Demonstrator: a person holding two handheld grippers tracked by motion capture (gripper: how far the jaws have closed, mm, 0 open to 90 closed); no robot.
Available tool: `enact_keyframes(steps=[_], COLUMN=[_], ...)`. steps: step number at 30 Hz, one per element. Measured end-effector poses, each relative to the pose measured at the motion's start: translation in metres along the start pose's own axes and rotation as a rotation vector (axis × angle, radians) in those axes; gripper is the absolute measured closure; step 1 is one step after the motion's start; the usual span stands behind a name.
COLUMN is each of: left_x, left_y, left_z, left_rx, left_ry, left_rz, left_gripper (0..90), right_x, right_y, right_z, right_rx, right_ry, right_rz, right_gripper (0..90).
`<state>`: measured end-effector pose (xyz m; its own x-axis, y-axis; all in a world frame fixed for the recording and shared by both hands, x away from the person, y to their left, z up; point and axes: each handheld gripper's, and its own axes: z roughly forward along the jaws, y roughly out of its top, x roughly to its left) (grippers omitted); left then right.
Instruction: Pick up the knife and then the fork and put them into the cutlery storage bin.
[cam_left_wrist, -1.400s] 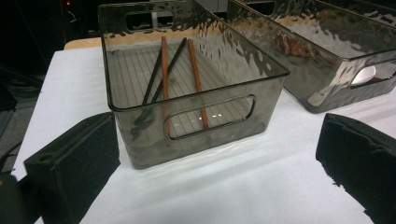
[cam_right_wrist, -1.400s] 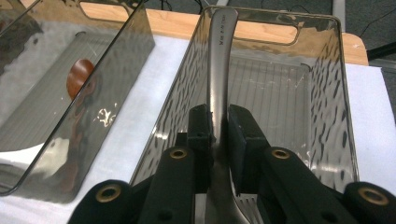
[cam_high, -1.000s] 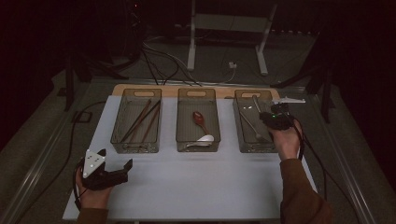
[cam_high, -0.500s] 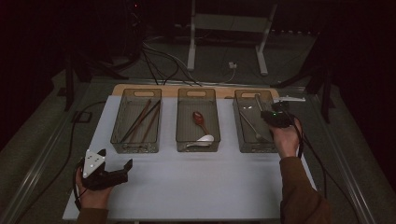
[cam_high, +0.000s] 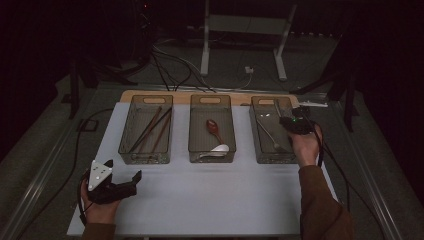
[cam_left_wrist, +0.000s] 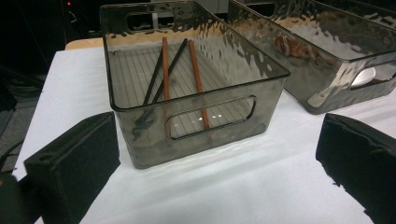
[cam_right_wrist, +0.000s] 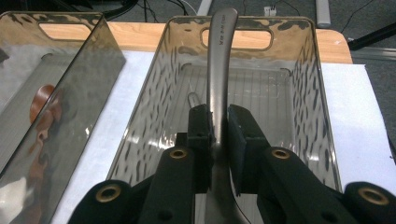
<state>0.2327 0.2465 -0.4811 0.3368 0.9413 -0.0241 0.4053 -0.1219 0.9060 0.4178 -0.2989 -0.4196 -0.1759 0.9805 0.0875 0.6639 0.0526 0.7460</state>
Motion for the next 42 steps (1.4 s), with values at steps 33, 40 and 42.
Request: enact_keyframes(steps=[33,40,42], left_x=[0.001,0.001,0.002], left_y=[0.000,-0.001,-0.001], left_z=[-0.001,-0.002,-0.002], left_rx=[-0.001,-0.007,-0.007], left_ry=[-0.002,0.000,0.000], left_rz=[-0.007,-0.013,-0.015], left_gripper=[0.6,0.7,0.7], right_x=[-0.017,-0.020,-0.021], right_y=[0.000,-0.002,-0.002], right_z=[0.023,0.028,0.029], right_rx=[0.014,0.017,0.019], right_ry=[-0.040,-0.042,-0.039], right_rz=[0.012,0.021,0.027], right_gripper=[80.4,80.4,80.3])
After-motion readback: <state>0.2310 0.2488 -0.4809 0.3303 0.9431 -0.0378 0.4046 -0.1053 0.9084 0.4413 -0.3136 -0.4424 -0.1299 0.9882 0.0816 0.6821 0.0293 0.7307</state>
